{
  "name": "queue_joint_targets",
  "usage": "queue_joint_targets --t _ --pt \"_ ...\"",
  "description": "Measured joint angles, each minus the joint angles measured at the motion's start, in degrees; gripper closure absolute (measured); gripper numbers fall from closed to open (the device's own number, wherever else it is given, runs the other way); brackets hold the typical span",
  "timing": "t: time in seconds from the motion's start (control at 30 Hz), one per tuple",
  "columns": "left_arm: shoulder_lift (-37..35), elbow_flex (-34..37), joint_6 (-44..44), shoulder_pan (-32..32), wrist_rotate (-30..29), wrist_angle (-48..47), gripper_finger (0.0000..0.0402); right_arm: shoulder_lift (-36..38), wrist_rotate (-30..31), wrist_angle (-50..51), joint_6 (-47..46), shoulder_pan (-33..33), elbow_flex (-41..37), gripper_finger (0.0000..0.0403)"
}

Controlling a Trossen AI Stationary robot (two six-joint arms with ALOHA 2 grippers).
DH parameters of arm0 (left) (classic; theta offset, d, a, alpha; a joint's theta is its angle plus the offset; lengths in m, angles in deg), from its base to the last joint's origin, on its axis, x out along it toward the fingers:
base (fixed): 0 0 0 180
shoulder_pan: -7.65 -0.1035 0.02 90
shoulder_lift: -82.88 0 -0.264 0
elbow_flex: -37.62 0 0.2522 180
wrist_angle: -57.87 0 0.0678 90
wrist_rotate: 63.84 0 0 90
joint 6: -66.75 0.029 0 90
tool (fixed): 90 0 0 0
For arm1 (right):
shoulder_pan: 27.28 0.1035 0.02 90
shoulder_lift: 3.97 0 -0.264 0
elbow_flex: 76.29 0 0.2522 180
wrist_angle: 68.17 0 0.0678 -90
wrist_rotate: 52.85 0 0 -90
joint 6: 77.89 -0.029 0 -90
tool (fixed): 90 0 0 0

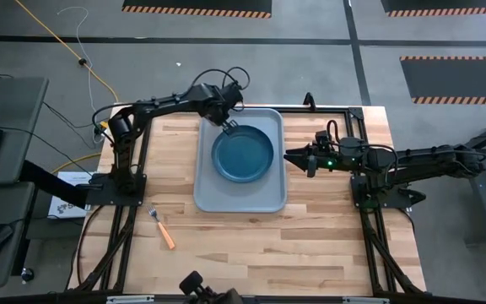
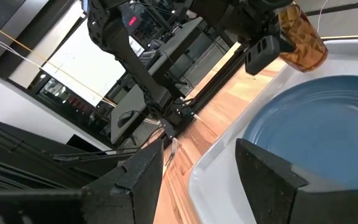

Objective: Pick and place plate/cup/fork/spoon on tray
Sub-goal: Put the brown glass on the top left side of the light blue tray

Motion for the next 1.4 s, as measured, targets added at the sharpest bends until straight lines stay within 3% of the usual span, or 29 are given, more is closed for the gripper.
queue_joint_targets --t 0.23,0.7,0.97,1.4 --pt "0.25 -0.01 -1.0 -2.88 7.15 0.01 0.0397 0.0 0.5 0.0 0.02 0.01 0.0 0.021" --pt "3.07 -0.1 -0.98 -1.91 6.59 -0.23 0.0385 0.0 0.94 -0.17 -0.02 0.0 0.0 0.021" --pt "3.19 -0.04 -1.04 -1.9 6.95 -0.28 0.0342 0.0 0.94 -0.15 -0.03 0.02 0.0 0.021" --pt "-1.94 -0.04 2.09 -2.53 5.11 0.05 0.0211 0.0 0.9 -1.1 -0.01 0.0 -0.02 0.021"
